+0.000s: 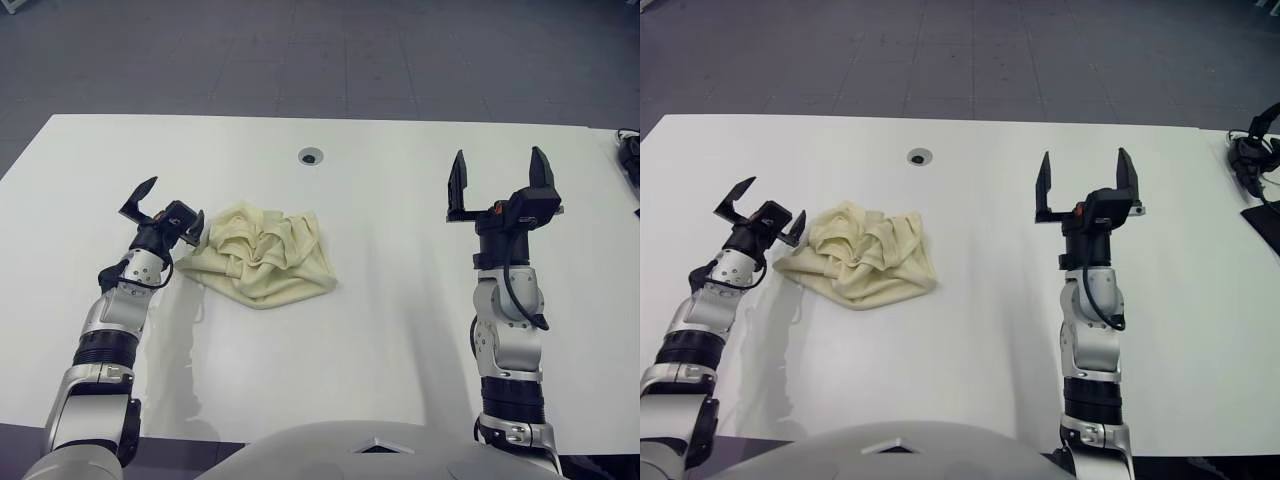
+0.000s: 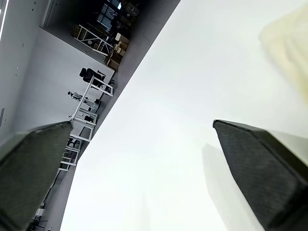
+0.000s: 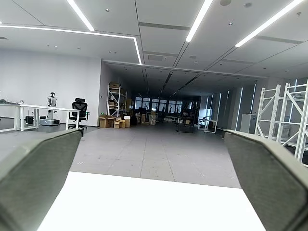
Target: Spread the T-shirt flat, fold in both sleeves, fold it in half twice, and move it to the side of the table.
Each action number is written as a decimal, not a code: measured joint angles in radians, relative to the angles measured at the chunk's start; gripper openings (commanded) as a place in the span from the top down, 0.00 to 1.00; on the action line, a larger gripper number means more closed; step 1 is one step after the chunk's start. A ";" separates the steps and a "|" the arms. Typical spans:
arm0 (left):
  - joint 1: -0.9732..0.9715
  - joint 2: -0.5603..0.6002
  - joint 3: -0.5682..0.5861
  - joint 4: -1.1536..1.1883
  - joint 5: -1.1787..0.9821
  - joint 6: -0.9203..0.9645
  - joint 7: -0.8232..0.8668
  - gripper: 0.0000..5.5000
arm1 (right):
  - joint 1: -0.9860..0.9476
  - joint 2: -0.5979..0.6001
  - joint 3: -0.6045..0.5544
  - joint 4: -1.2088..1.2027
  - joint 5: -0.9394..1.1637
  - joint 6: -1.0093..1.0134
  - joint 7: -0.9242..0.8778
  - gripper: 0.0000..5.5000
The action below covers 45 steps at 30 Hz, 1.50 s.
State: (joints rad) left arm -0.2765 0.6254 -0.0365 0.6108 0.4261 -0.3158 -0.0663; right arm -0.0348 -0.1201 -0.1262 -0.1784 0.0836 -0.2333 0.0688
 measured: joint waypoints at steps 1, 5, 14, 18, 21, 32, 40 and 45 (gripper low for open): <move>0.000 0.004 -0.015 0.009 0.018 -0.005 0.007 0.02 | 0.000 0.000 0.000 0.000 0.000 0.000 0.000 0.02; -0.001 0.023 -0.066 0.005 0.063 -0.038 0.035 0.02 | 0.002 0.005 0.001 -0.002 0.000 0.002 0.000 0.02; 0.029 0.007 -0.146 -0.093 0.085 -0.064 0.055 0.02 | 0.004 0.009 0.001 -0.013 0.000 0.009 -0.001 0.02; 0.042 -0.013 -0.162 -0.132 0.084 -0.059 0.054 0.02 | 0.004 0.009 0.001 -0.016 0.000 0.012 -0.001 0.02; 0.054 -0.024 -0.180 -0.168 0.085 -0.049 0.052 0.02 | 0.004 0.009 0.001 -0.016 -0.001 0.013 -0.001 0.02; 0.147 -0.158 -0.293 -0.398 0.096 0.037 0.012 0.02 | 0.004 0.009 0.005 -0.016 -0.006 0.014 -0.001 0.02; 0.140 -0.223 -0.352 -0.414 0.113 0.046 0.011 0.02 | 0.004 0.009 0.011 -0.016 -0.013 0.014 -0.002 0.02; 0.173 -0.235 -0.362 -0.462 0.096 0.058 -0.009 0.02 | 0.004 0.010 0.015 -0.020 -0.016 0.014 -0.003 0.02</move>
State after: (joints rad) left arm -0.1036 0.3899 -0.3988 0.1484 0.5226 -0.2578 -0.0749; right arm -0.0308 -0.1100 -0.1111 -0.1982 0.0681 -0.2195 0.0658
